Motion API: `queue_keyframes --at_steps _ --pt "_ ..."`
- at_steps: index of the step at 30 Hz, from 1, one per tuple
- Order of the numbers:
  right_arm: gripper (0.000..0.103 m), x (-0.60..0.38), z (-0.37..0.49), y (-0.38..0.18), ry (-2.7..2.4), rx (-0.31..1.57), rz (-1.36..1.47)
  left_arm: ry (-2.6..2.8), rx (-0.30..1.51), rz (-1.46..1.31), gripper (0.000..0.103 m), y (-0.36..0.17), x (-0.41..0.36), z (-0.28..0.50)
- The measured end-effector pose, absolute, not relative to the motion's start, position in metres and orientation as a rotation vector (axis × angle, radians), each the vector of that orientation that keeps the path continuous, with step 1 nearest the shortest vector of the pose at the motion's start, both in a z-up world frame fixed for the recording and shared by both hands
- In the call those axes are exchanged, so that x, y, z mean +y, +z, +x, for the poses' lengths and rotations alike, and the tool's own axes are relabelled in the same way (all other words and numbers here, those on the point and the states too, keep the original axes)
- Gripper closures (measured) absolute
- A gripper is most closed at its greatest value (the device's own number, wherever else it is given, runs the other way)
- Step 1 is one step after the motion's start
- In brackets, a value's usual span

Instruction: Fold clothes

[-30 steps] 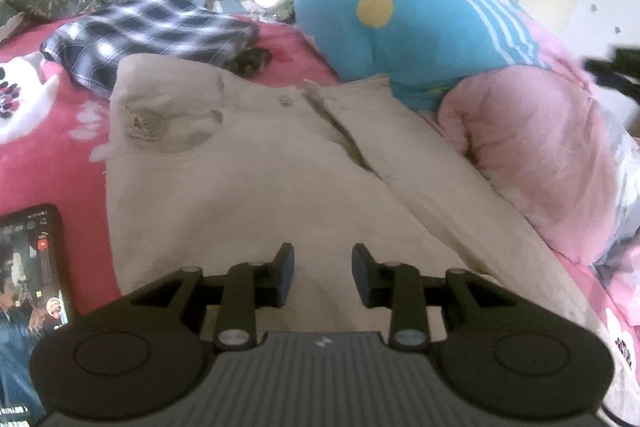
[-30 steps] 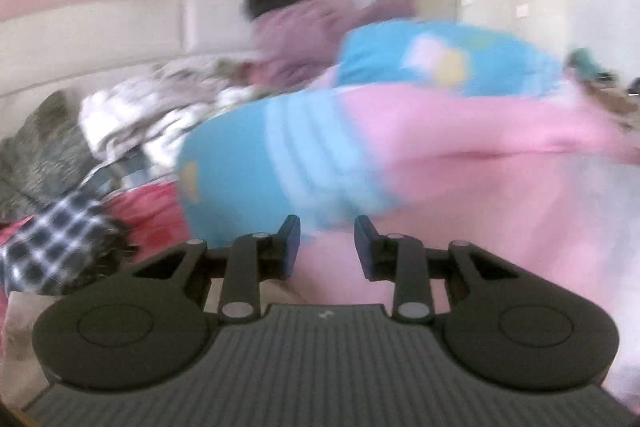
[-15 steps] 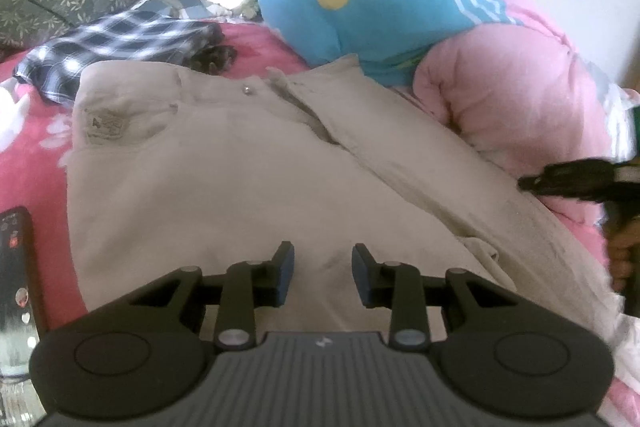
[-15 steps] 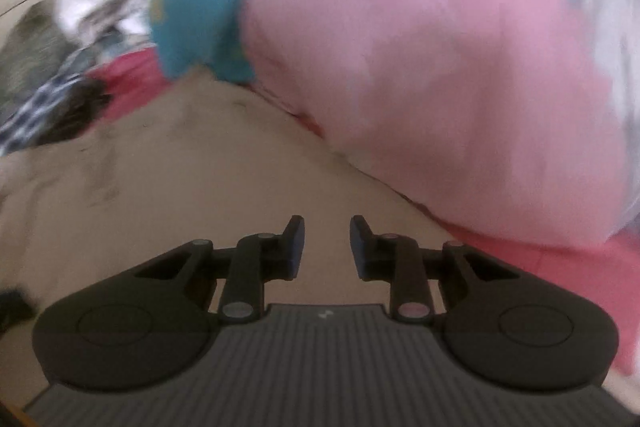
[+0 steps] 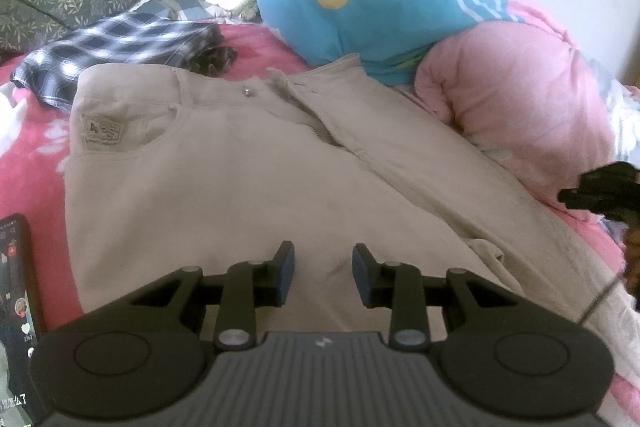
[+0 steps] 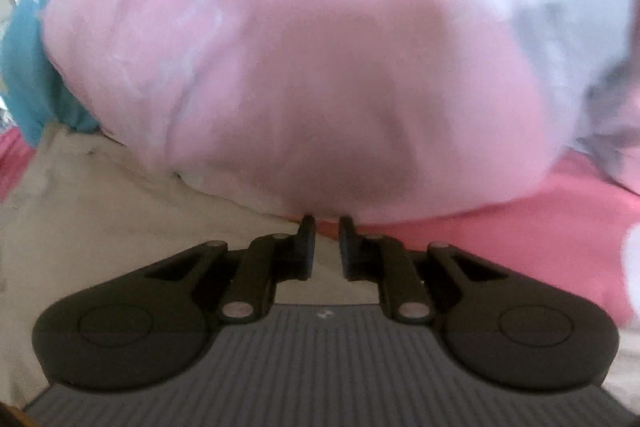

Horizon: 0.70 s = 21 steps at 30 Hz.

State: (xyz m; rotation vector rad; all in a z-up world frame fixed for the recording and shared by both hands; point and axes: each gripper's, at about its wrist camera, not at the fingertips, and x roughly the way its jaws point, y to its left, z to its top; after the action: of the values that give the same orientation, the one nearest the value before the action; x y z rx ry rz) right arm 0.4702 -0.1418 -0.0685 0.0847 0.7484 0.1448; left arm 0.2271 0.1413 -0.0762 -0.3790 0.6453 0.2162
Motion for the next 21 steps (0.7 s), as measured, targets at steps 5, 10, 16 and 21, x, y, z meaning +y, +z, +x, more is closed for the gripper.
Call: queue_keyframes --at_steps 5,10,16,21 --pt "0.09 -0.157 0.434 -0.061 0.205 0.823 0.151 0.207 0.646 -0.377 0.069 -0.076 0.141 0.225" --pt "0.09 -0.165 0.44 -0.079 0.132 0.865 0.166 0.202 0.648 -0.381 0.069 -0.076 0.142 0.226" --pt "0.094 -0.193 0.473 -0.108 0.025 0.799 0.163 0.205 0.647 -0.365 0.069 -0.078 0.14 0.229" --pt "0.089 -0.205 0.479 -0.094 -0.041 0.746 0.151 0.21 0.646 -0.368 0.068 -0.078 0.139 0.231"
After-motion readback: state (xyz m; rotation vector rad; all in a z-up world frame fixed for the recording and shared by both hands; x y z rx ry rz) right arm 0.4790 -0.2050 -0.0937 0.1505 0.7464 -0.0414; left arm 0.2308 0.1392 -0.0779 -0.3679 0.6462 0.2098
